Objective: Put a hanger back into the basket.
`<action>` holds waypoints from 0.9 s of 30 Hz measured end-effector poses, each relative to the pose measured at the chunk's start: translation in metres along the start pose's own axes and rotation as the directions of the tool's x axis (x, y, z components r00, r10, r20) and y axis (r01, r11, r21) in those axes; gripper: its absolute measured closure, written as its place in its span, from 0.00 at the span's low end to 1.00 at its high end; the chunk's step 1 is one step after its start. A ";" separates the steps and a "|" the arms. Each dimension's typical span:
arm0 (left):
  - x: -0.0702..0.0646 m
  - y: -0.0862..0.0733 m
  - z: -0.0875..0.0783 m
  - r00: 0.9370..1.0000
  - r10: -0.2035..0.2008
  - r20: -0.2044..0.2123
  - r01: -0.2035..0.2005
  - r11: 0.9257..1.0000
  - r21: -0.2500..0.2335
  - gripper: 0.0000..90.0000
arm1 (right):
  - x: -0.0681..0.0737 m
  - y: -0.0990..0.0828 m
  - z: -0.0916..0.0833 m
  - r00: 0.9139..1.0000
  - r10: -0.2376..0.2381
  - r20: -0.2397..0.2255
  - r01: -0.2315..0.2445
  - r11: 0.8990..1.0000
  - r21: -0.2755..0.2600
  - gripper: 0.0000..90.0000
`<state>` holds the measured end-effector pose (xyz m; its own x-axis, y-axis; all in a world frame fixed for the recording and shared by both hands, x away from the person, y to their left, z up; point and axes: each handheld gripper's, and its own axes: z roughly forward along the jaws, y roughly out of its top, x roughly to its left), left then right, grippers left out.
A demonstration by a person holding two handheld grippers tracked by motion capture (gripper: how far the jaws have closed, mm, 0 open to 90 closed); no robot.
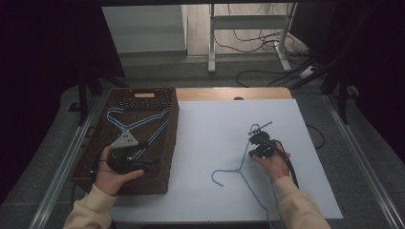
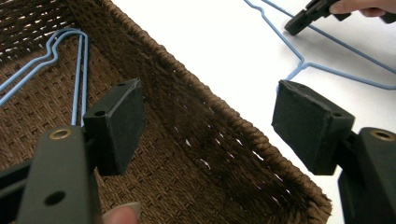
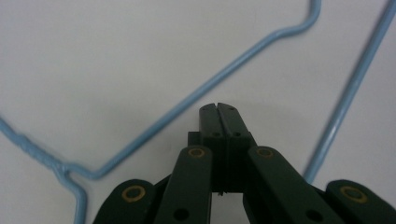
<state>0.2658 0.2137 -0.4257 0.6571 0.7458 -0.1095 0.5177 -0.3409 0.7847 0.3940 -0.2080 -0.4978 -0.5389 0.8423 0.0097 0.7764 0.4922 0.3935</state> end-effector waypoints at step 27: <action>0.003 -0.001 -0.003 1.000 -0.010 -0.001 0.010 1.000 -0.010 0.28 | 0.050 -0.002 -0.015 0.978 -0.140 -0.156 0.128 0.988 -0.087 1.00</action>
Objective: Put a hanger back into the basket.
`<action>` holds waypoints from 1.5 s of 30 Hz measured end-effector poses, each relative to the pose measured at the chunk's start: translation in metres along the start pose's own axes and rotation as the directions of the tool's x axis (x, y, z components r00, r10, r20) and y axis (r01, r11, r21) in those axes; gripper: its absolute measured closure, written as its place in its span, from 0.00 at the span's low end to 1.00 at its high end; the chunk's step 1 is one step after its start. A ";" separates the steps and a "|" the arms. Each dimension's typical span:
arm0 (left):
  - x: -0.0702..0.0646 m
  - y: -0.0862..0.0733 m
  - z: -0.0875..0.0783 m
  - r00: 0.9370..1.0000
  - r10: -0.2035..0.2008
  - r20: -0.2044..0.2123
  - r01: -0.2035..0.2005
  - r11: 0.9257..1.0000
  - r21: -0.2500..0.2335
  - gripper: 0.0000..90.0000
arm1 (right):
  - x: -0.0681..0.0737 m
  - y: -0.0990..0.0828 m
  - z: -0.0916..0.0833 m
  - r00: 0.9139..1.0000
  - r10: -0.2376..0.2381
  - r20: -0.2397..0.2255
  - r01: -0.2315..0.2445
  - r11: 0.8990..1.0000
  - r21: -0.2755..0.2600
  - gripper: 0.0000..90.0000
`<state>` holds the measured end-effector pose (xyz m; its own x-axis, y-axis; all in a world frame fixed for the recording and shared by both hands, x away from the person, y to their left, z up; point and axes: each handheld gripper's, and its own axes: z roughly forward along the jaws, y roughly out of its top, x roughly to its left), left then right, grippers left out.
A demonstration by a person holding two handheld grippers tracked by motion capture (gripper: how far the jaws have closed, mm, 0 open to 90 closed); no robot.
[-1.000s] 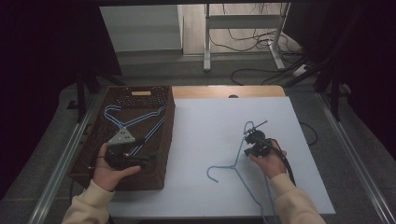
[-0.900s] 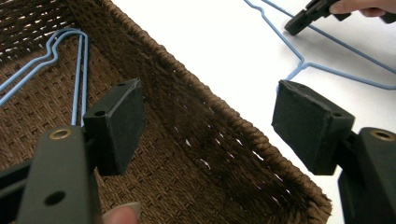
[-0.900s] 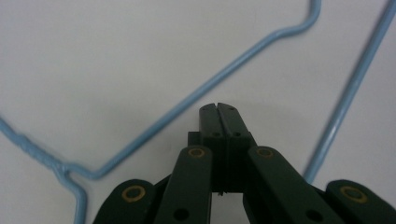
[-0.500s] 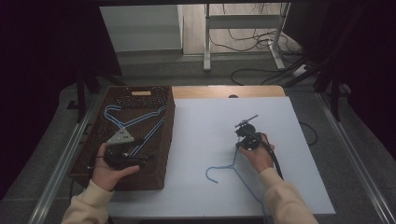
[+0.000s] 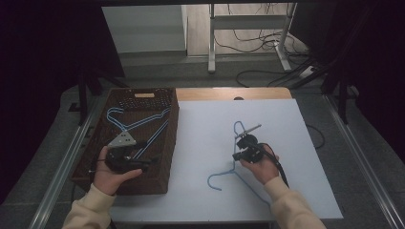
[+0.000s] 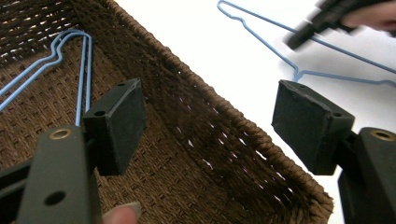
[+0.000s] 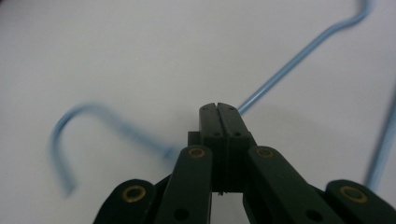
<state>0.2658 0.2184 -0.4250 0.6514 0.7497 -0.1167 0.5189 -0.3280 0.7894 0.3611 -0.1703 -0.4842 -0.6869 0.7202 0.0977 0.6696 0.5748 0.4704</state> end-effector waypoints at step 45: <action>0.001 0.000 -0.001 1.000 0.004 -0.007 -0.004 1.000 0.000 0.28 | -0.048 -0.045 -0.030 0.992 0.029 0.126 -0.031 0.999 0.016 1.00</action>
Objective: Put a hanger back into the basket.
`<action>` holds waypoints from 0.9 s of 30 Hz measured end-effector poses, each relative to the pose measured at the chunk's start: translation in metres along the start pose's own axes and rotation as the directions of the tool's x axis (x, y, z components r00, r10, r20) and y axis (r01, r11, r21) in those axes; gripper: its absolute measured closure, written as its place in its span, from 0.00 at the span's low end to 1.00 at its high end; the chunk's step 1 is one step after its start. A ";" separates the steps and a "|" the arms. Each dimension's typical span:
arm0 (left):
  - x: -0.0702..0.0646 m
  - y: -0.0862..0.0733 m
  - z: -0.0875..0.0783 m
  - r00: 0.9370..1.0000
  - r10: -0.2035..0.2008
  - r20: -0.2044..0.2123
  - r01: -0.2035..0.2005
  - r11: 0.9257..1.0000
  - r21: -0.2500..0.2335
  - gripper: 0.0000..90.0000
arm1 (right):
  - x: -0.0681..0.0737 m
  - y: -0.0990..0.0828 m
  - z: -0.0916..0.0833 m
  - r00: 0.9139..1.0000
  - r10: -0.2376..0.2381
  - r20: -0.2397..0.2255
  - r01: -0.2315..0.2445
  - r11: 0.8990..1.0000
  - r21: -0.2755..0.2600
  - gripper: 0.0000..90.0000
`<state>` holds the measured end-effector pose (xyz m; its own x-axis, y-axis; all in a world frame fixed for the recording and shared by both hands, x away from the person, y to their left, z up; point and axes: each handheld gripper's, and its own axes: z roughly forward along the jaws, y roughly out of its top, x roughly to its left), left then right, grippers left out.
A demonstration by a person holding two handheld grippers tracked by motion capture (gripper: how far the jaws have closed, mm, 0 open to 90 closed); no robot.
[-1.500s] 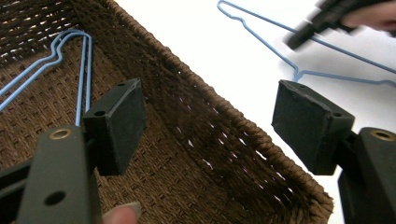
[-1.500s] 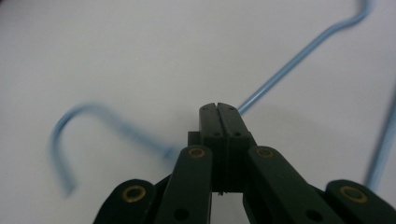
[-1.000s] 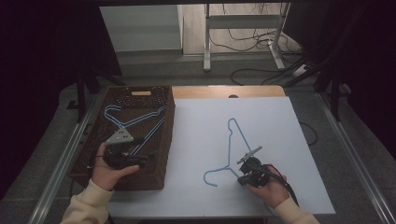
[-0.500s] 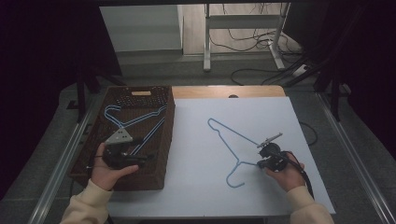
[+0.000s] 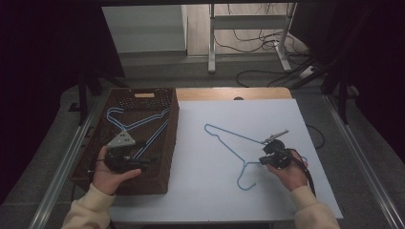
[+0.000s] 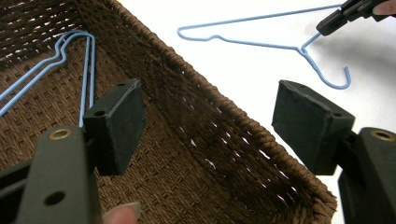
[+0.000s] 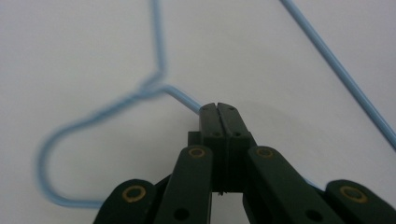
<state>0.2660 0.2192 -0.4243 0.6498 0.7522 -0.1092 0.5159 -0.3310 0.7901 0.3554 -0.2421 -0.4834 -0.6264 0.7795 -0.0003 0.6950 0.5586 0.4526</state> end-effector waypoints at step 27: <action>-0.002 0.002 -0.002 1.000 0.010 -0.003 -0.010 1.000 -0.009 0.28 | 0.034 0.089 0.071 1.000 0.026 0.001 -0.026 0.999 -0.032 1.00</action>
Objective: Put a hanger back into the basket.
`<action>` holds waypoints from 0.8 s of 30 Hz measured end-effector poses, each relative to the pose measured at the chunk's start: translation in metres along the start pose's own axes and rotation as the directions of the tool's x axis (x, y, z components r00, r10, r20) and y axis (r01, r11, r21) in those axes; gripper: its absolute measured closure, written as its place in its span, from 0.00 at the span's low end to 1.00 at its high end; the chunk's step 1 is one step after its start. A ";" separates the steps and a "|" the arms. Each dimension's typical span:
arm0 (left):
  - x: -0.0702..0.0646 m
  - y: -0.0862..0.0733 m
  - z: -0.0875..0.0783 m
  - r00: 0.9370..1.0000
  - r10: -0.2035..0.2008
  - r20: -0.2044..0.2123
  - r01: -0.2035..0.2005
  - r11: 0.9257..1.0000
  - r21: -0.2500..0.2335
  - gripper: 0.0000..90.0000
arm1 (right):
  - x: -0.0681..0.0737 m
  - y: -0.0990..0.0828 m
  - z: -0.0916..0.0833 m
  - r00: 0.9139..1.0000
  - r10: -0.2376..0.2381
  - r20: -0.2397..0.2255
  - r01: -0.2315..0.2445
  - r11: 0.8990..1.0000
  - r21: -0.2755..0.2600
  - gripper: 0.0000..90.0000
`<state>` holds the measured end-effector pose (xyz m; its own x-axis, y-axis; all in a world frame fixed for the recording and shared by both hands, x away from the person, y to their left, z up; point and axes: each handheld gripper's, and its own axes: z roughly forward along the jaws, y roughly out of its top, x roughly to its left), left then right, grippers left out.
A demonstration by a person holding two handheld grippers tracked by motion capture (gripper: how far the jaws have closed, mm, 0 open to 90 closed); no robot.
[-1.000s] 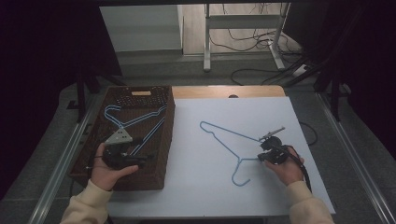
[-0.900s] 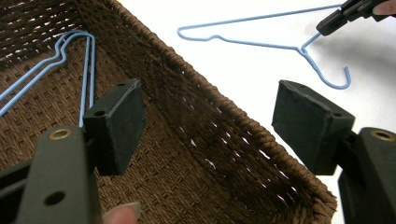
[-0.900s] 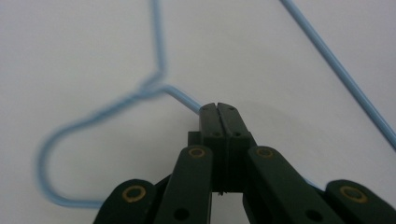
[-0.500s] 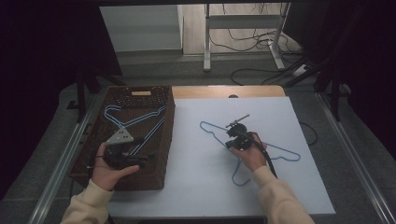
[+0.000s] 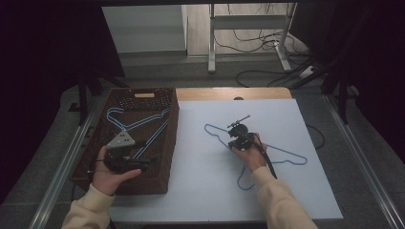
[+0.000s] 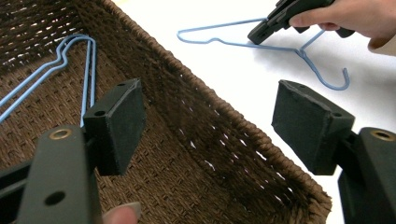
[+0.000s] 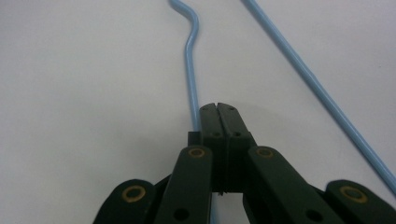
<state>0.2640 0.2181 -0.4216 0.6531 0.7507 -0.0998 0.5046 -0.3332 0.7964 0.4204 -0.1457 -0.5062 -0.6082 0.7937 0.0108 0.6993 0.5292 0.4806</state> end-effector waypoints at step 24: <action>-0.001 0.000 0.002 1.000 0.004 0.005 -0.004 1.000 0.004 0.28 | 0.025 -0.073 -0.043 0.969 -0.157 -0.192 0.171 0.983 0.059 1.00</action>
<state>0.2648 0.2163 -0.4222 0.6579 0.7465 -0.0992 0.5041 -0.3387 0.7945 0.3377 -0.1777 -0.5035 -0.7710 0.6283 0.1034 0.6059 0.6740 0.4227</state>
